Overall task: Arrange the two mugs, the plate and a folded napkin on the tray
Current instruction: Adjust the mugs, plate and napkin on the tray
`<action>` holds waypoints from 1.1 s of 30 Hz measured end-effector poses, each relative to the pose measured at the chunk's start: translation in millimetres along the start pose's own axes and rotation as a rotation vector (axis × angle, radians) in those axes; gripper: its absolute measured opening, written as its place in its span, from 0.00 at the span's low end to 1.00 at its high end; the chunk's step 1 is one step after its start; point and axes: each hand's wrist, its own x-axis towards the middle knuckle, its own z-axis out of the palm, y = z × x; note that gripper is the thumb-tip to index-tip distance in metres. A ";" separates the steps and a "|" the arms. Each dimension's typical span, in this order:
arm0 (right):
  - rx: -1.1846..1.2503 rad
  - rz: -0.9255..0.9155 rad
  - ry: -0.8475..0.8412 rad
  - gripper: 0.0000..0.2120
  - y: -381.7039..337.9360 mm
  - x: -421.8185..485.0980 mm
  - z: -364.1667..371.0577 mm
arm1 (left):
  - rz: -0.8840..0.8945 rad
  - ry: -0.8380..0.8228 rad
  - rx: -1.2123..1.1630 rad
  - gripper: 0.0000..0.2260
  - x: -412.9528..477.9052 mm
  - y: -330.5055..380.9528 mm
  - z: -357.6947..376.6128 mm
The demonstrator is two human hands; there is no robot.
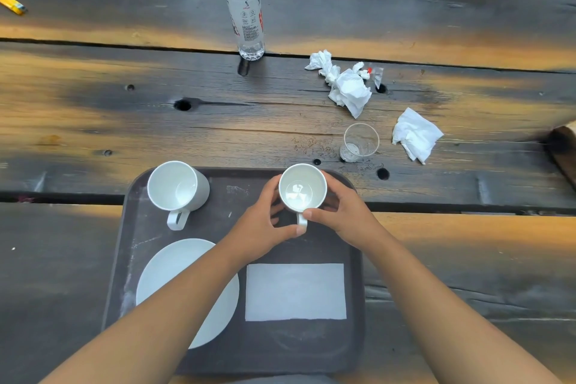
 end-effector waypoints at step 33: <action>-0.239 0.209 0.134 0.35 -3.9 -52.0 18.5 | -0.091 0.131 0.574 0.43 -40.6 -5.1 -11.7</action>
